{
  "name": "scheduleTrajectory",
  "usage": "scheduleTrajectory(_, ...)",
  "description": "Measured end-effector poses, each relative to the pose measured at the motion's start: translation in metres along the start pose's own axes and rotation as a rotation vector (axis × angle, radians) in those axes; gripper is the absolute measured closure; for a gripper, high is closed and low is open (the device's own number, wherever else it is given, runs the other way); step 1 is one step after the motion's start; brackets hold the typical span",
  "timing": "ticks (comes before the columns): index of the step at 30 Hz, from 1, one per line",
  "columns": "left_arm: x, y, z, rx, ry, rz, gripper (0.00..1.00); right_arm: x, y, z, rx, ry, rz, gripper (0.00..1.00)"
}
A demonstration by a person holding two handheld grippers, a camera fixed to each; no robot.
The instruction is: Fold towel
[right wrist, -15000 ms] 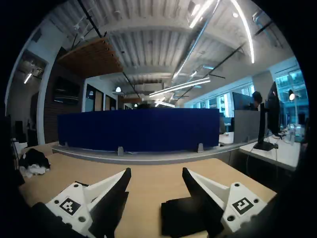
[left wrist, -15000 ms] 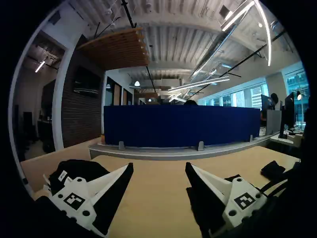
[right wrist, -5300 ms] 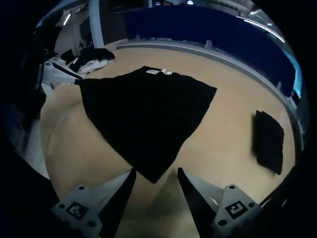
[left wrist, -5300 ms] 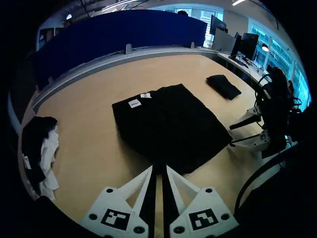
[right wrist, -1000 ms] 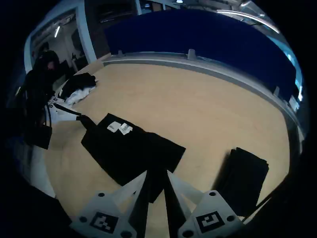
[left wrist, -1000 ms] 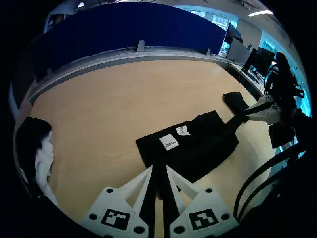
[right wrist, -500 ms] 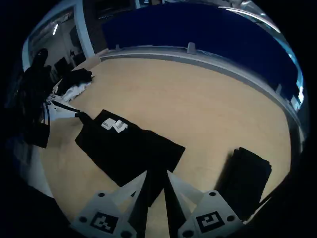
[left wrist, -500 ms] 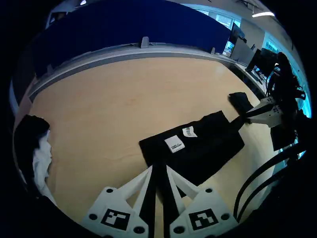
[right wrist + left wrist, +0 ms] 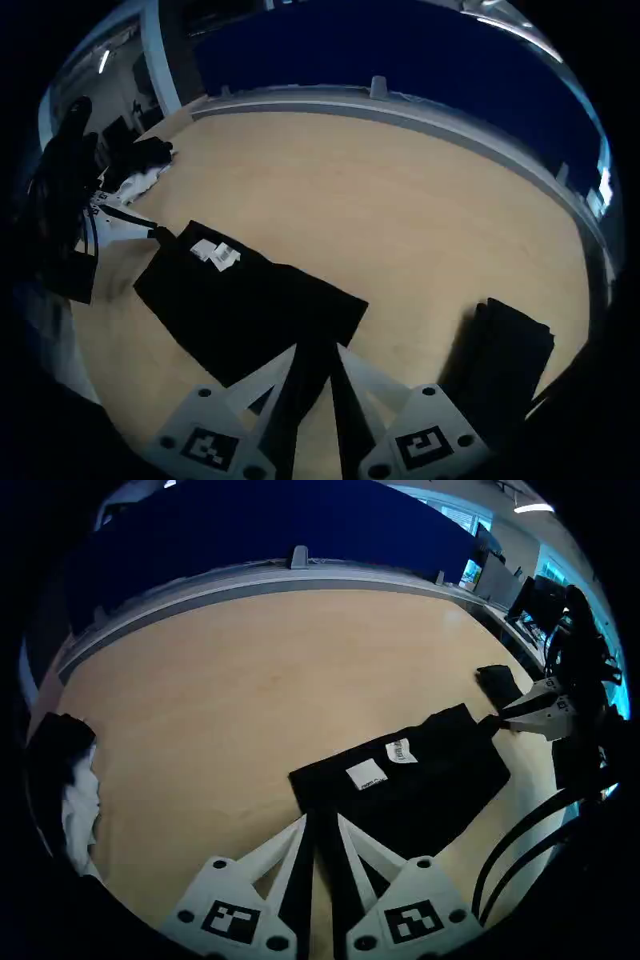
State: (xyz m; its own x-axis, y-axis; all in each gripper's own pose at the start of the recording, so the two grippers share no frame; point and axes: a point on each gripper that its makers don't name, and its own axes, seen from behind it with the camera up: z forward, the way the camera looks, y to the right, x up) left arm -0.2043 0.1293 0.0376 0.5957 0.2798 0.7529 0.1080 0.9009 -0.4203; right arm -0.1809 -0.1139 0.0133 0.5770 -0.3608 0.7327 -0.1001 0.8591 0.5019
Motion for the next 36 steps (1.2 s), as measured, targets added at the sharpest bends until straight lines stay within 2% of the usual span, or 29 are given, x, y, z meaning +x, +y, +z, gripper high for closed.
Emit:
scheduleTrajectory(5,-0.001,-0.007,0.0,0.024,-0.001,0.004,0.68,-0.002,0.008,0.0,-0.028,0.001,0.0,0.72)
scheduleTrajectory(7,-0.001,-0.01,-0.001,0.029,0.0,0.0,0.62,-0.003,0.011,0.0,-0.034,0.005,0.003,0.67)
scheduleTrajectory(8,-0.001,-0.011,-0.002,0.032,0.001,-0.004,0.55,-0.003,0.012,-0.001,-0.036,0.008,0.005,0.62)
scheduleTrajectory(10,-0.001,-0.012,-0.004,0.033,0.005,-0.015,0.42,-0.003,0.014,-0.002,-0.043,0.013,0.009,0.45)
scheduleTrajectory(11,-0.001,-0.013,-0.005,0.032,0.007,-0.021,0.36,-0.003,0.015,-0.002,-0.046,0.016,0.011,0.35)
scheduleTrajectory(13,-0.001,-0.014,-0.007,0.032,0.01,-0.035,0.16,-0.003,0.016,-0.003,-0.051,0.02,0.014,0.13)
scheduleTrajectory(15,-0.002,-0.015,-0.008,0.033,0.013,-0.05,0.04,-0.004,0.016,-0.004,-0.053,0.022,0.016,0.03)
scheduleTrajectory(24,-0.002,-0.019,-0.011,0.051,0.023,-0.046,0.04,-0.001,0.014,-0.007,-0.053,0.032,0.012,0.02)
scheduleTrajectory(36,-0.009,-0.019,-0.025,0.072,0.034,-0.057,0.04,-0.008,0.008,-0.016,-0.053,0.034,0.015,0.02)
